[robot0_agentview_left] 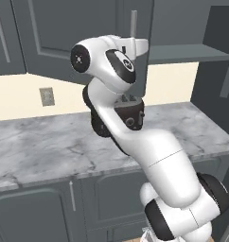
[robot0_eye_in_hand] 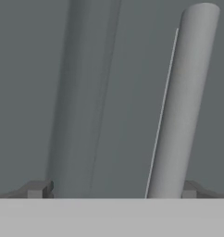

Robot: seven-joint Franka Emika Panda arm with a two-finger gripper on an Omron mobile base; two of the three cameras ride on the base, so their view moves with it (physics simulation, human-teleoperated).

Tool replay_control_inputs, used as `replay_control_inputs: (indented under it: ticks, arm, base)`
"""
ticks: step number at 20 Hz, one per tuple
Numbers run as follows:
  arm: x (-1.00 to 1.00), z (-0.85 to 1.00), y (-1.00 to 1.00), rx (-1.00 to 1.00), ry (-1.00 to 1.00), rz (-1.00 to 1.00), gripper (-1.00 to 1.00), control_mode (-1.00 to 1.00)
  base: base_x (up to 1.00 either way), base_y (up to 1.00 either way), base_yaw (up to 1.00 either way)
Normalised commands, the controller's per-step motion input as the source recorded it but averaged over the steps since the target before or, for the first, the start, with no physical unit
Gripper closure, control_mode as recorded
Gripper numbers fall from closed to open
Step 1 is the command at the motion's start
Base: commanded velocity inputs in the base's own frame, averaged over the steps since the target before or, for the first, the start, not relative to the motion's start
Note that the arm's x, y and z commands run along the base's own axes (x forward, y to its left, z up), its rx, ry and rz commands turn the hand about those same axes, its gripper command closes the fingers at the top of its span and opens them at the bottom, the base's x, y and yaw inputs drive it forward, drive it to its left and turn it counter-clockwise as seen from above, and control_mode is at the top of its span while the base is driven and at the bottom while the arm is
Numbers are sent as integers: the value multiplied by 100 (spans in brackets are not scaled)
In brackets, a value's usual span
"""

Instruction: Close all open cabinet doors.

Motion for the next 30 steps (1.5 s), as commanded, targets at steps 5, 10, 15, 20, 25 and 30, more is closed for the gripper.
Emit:
replay_control_inputs:
  ticks: [5, 10, 15, 20, 25, 30]
  arm:
    - [50, 0, -40, 0, 0, 0, -100, -100]
    - [54, 0, -38, 0, 0, 0, -100, -100]
    - [59, 0, -29, 0, 0, 0, -100, -100]
    - [70, 0, -28, 0, 0, 0, -100, -100]
    - [58, 0, -20, 0, 0, 0, -100, -100]
    - [48, 0, -8, 0, 0, 0, -100, -100]
  base:
    - [0, 0, 0]
    - [0, 0, 0]
    - [0, 0, 0]
    - [0, 0, 0]
    - [0, 0, 0]
    - [0, 0, 0]
